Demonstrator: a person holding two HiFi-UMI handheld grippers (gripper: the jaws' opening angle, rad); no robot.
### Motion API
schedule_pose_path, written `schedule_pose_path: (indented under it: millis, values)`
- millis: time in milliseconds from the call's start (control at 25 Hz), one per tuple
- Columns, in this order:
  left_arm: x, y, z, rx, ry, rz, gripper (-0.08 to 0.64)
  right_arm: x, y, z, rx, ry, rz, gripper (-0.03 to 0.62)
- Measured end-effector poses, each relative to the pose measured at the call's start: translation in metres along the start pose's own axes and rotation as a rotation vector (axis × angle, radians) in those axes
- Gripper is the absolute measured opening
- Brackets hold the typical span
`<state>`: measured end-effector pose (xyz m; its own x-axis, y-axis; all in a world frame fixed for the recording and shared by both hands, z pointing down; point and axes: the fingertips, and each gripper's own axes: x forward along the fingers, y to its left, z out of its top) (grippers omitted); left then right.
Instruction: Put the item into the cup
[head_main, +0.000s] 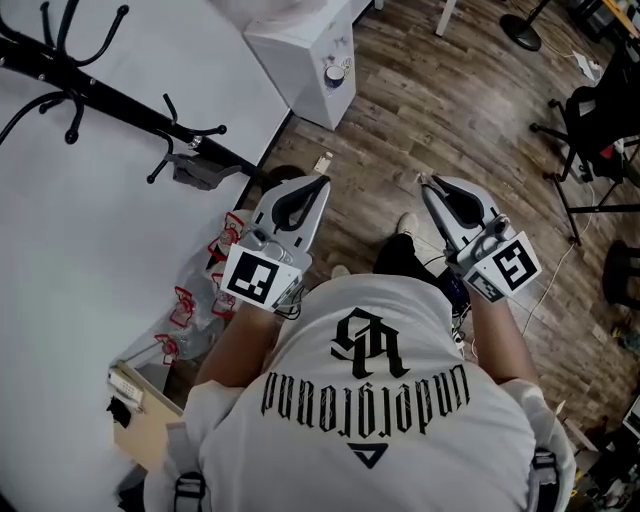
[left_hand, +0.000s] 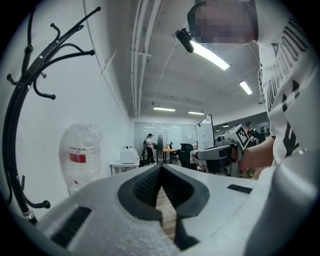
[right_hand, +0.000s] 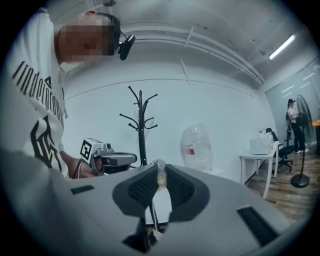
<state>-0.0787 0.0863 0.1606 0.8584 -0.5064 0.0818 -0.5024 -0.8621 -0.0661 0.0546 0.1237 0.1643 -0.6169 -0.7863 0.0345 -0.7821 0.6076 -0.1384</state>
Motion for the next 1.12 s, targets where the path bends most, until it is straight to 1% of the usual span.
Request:
schedule_pose_path:
  millis: [160,280,400,520,640,800,960,1120]
  values:
    - [0.064,0.005,-0.010,-0.032,0.034,0.038,0.006,-0.007,-0.073,0.001,0.027,0.000,0.020,0.046]
    - [0.116,0.006,-0.020,-0.053,0.069,0.044,0.006,-0.013,-0.124,0.002,0.043,0.008,0.046,0.046]
    - [0.157,0.007,-0.022,-0.054,0.083,0.069,0.006,-0.019,-0.165,0.001,0.061,0.017,0.077,0.046]
    - [0.186,0.006,-0.021,-0.044,0.088,0.099,0.006,-0.025,-0.197,0.000,0.104,0.021,0.106,0.046]
    - [0.206,0.005,-0.024,-0.039,0.100,0.115,0.006,-0.026,-0.220,-0.002,0.119,0.023,0.129,0.046]
    - [0.222,0.010,-0.031,-0.051,0.112,0.139,0.006,-0.019,-0.242,-0.001,0.116,0.015,0.128,0.046]
    - [0.234,0.025,-0.036,-0.053,0.108,0.155,0.006,-0.003,-0.256,-0.003,0.115,0.030,0.148,0.046]
    - [0.243,0.049,-0.043,-0.060,0.094,0.175,0.006,0.018,-0.265,-0.009,0.114,0.046,0.159,0.046]
